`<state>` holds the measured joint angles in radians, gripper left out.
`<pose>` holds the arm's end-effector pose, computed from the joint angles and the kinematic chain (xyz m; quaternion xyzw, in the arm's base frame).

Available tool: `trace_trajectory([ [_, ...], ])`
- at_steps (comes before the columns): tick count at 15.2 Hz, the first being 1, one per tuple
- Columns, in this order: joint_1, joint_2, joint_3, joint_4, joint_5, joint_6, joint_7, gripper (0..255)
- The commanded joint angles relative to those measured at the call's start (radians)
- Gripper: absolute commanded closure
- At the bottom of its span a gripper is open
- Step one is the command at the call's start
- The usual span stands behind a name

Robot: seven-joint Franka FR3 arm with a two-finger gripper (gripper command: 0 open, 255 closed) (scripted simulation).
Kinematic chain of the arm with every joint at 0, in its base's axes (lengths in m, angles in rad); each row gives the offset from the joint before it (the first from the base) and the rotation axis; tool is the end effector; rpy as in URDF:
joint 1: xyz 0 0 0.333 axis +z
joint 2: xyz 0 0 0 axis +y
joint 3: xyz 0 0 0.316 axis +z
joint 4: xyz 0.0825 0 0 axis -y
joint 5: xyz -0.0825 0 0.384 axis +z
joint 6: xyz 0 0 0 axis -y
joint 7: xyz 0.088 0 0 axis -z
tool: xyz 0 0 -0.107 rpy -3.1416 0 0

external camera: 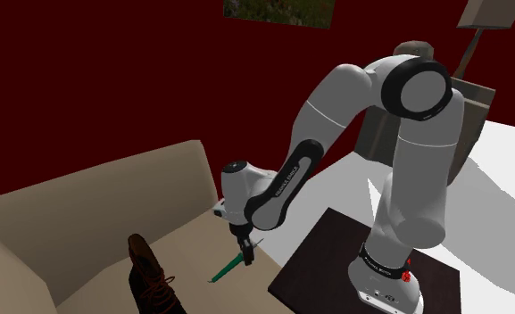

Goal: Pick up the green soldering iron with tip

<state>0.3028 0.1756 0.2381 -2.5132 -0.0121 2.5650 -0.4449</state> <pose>0.3867 0.2367 0.2058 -0.8770 -0.4764 0.0601 0.0148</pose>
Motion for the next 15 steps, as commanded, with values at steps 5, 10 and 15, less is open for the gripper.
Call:
trace_trajectory([
  [5,0.006,0.058,-0.010,0.006,-0.024,0.050,0.015,255],
  [10,0.006,0.059,-0.010,0.010,-0.025,0.048,0.015,255],
  [15,0.003,0.043,-0.008,0.006,-0.018,0.036,0.010,255],
])
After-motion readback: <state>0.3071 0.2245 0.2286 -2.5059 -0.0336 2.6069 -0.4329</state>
